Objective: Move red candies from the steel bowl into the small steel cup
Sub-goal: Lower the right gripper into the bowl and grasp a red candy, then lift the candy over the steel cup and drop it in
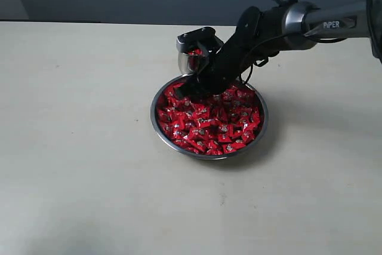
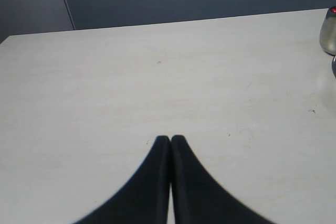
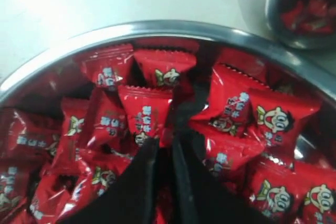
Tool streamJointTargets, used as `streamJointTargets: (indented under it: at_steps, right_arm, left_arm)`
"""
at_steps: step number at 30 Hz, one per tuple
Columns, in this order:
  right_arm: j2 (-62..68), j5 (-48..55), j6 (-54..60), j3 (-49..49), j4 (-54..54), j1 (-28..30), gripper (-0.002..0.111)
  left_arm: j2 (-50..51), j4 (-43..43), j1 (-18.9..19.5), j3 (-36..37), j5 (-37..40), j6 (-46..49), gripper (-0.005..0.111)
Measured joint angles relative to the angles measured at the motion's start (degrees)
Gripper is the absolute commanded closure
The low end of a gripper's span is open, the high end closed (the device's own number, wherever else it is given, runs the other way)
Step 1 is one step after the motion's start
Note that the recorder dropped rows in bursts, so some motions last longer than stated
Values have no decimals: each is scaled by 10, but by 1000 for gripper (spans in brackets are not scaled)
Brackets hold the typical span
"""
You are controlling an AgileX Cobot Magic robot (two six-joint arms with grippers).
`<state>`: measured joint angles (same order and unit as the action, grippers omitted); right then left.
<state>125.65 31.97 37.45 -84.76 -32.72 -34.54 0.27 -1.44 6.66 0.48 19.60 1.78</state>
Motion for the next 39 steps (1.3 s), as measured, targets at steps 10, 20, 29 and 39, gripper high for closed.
streamJointTargets:
  at_steps: [10, 20, 29, 39]
  right_arm:
    - [-72, 22, -8, 0, 1, 0, 109]
    - [-103, -83, -16, -8, -18, 0, 109]
    - [-66, -186, -17, -47, -49, 2, 109]
    - [28, -139, -45, -131, -52, 31, 109]
  left_arm:
    - [0, 0, 0, 0, 0, 0, 106]
    - [0, 0, 0, 0, 0, 0, 106]
    - [0, 0, 0, 0, 0, 0, 106]
    - [0, 0, 0, 0, 0, 0, 106]
